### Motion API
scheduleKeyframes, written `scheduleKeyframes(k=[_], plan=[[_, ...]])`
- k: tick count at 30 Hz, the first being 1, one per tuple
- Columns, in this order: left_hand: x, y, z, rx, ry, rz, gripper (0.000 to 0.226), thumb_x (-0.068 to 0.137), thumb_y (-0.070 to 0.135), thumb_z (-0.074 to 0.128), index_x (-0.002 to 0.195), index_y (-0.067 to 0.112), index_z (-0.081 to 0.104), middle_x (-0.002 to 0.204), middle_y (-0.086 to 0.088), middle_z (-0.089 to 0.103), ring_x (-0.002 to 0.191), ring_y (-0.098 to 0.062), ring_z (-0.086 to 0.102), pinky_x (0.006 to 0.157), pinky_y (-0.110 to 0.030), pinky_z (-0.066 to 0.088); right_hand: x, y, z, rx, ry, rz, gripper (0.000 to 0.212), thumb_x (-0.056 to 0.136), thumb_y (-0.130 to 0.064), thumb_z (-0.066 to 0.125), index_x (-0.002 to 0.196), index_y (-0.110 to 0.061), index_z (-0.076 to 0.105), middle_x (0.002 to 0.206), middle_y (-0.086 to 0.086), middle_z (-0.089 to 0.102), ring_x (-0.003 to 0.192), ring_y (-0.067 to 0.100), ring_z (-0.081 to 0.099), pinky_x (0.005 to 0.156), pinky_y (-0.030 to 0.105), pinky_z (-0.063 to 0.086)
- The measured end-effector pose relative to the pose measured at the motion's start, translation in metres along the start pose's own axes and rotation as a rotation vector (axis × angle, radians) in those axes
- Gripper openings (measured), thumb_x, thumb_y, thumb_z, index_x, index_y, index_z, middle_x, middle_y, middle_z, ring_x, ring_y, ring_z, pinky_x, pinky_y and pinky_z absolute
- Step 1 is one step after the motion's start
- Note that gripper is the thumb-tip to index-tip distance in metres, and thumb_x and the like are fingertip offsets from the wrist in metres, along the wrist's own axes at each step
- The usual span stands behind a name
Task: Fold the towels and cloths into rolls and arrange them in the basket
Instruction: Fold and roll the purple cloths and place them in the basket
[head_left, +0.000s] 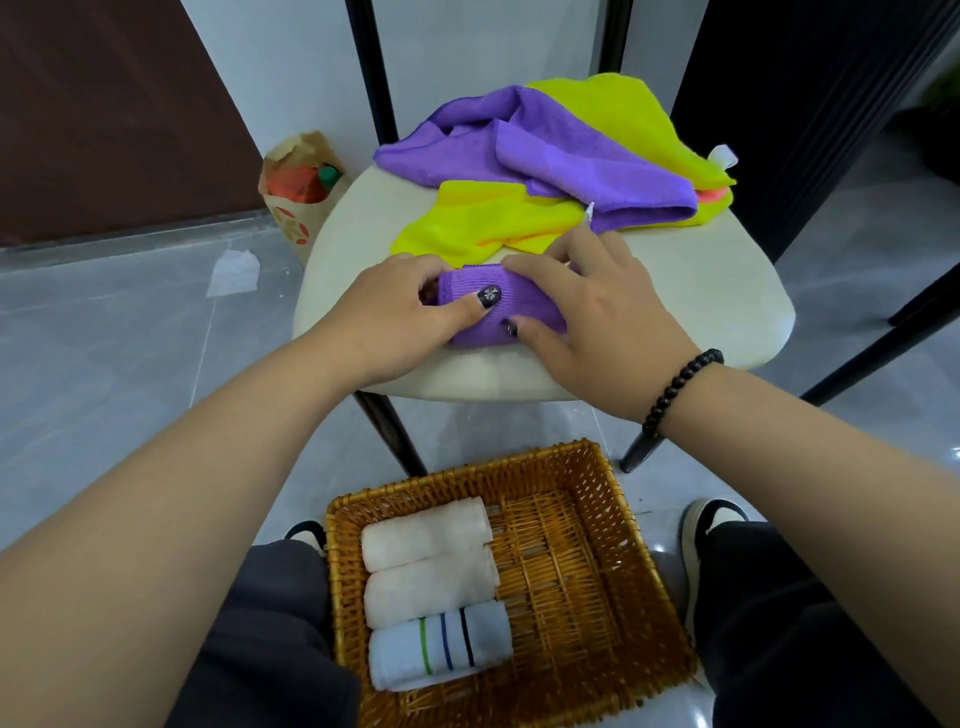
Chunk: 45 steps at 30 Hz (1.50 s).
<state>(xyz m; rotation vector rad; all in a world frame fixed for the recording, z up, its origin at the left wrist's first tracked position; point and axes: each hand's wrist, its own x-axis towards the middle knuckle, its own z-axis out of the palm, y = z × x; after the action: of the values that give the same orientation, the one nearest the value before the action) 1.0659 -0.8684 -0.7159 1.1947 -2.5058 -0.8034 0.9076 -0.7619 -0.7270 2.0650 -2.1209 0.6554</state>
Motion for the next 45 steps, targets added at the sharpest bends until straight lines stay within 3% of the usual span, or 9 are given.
scheduleKeyframes(k=[6,9,12,17,23,32,37,40,45], plan=[[-0.002,0.008,0.001,-0.097,0.234,-0.203,0.042,0.08,0.059,0.065,0.077,0.019,0.055,0.071,0.009,0.06,0.069,-0.01,0.056,0.06,-0.026,0.04,0.005,0.003,-0.005,0.068,-0.051,0.114,0.046,0.089,-0.046,0.055,0.121,-0.013,0.062,0.1,0.011,0.055,0.097,0.033,0.052,0.082,0.046,0.046],[-0.007,0.016,-0.001,-0.432,0.097,-0.318,0.033,0.089,0.04,0.065,0.071,0.012,0.063,0.077,-0.009,0.073,0.059,-0.013,0.067,0.057,-0.025,0.054,0.007,0.001,-0.001,0.148,0.005,0.215,0.039,0.089,-0.043,0.059,0.115,-0.015,0.065,0.096,0.007,0.053,0.096,0.027,0.052,0.082,0.036,0.043],[-0.014,0.026,0.005,-0.81,-0.082,-0.428,0.025,0.095,0.024,0.059,0.096,0.0,0.066,0.089,-0.016,0.073,0.07,-0.015,0.073,0.062,-0.022,0.059,0.009,-0.007,0.005,0.229,0.091,0.318,0.03,0.086,-0.043,0.062,0.102,-0.019,0.071,0.087,0.006,0.054,0.085,0.02,0.05,0.069,0.024,0.029],[-0.015,0.032,0.004,-1.033,-0.082,-0.388,0.029,0.101,0.028,0.047,0.101,0.004,0.064,0.09,-0.012,0.072,0.079,-0.021,0.071,0.081,-0.035,0.059,0.011,-0.027,0.009,0.454,0.206,0.363,0.022,0.086,-0.035,0.065,0.099,-0.02,0.074,0.075,0.001,0.049,0.067,0.01,0.04,0.062,0.018,0.027],[-0.017,0.034,-0.008,-1.256,-0.042,-0.257,0.034,0.103,0.037,0.036,0.106,0.019,0.065,0.112,-0.007,0.072,0.107,-0.026,0.066,0.099,-0.049,0.048,0.016,-0.038,-0.001,0.706,0.244,0.248,0.03,0.083,-0.023,0.062,0.109,-0.011,0.072,0.083,0.004,0.061,0.081,0.012,0.055,0.071,0.008,0.036],[-0.014,0.024,-0.016,-1.049,0.036,-0.236,0.027,0.093,0.04,0.052,0.09,0.018,0.067,0.078,-0.001,0.068,0.061,-0.013,0.061,0.054,-0.024,0.048,0.016,-0.04,-0.007,0.743,0.409,0.314,0.027,0.075,-0.015,0.058,0.098,-0.015,0.072,0.084,-0.003,0.055,0.076,0.009,0.054,0.071,0.006,0.036],[-0.025,0.025,-0.011,-0.969,-0.19,-0.137,0.016,0.075,0.034,0.076,0.069,0.019,0.075,0.068,-0.003,0.065,0.053,-0.014,0.056,0.046,-0.022,0.043,0.021,-0.027,-0.031,1.142,0.253,0.476,0.033,0.077,-0.034,0.063,0.107,-0.023,0.063,0.108,0.001,0.06,0.095,0.005,0.056,0.087,0.019,0.046],[-0.028,0.023,-0.005,-0.912,-0.26,-0.079,0.027,0.061,0.04,0.076,0.072,0.017,0.073,0.069,-0.007,0.062,0.056,-0.017,0.054,0.045,-0.022,0.04,0.013,-0.025,-0.036,1.276,0.093,0.475,0.032,0.081,-0.028,0.063,0.095,0.0,0.068,0.097,0.013,0.068,0.087,0.009,0.057,0.083,0.03,0.048],[-0.036,0.029,0.004,-0.859,-0.19,-0.085,0.03,0.062,0.032,0.082,0.082,0.011,0.071,0.07,-0.002,0.066,0.057,-0.011,0.056,0.051,-0.02,0.043,-0.011,-0.026,-0.028,1.198,0.082,0.529,0.025,0.073,-0.031,0.067,0.086,-0.009,0.071,0.084,0.006,0.066,0.081,0.016,0.058,0.086,0.047,0.05]])
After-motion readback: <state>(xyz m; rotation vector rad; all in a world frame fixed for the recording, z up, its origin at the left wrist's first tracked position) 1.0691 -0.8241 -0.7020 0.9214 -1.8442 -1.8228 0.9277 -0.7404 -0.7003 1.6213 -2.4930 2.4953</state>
